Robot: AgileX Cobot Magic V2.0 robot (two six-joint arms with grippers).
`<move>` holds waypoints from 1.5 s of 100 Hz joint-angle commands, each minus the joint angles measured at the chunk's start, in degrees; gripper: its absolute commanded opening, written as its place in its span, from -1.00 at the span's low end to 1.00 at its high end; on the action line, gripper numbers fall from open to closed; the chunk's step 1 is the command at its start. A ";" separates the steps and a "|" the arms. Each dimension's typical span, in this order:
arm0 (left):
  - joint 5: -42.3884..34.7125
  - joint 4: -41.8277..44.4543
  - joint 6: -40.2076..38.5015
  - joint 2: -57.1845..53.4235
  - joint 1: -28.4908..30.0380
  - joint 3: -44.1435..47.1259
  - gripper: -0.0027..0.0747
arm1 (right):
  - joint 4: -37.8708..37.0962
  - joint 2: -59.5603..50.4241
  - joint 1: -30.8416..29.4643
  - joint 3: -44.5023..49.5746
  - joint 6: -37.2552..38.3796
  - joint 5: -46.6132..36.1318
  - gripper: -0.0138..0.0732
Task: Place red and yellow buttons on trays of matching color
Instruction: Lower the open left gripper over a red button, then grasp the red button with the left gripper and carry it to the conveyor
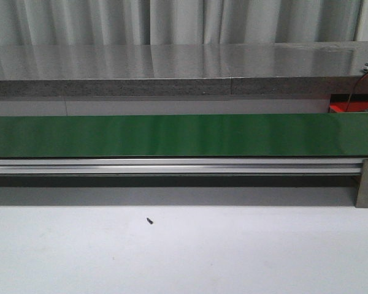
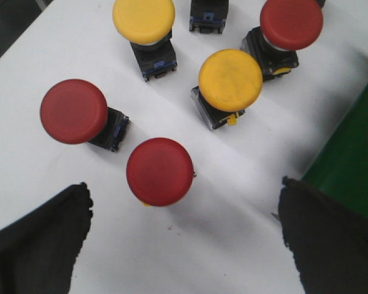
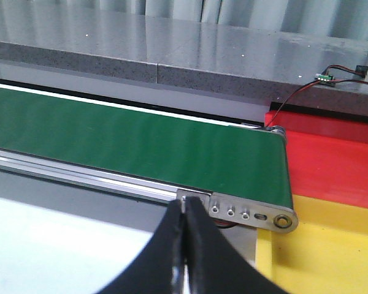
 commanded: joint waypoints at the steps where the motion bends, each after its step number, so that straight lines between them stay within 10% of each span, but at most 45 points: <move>1: -1.33 1.74 -0.68 -0.32 0.20 -3.58 0.64 | -0.59 -0.78 -0.13 -1.08 0.14 -4.66 -0.90; 127: -4.61 2.79 -0.68 11.60 -0.70 -6.01 0.63 | -0.59 -0.78 -0.13 -1.08 0.14 -4.66 -0.90; 150: -4.71 2.79 -0.68 11.60 -0.70 -6.01 0.28 | -0.59 -0.78 -0.13 -1.08 0.14 -4.66 -0.90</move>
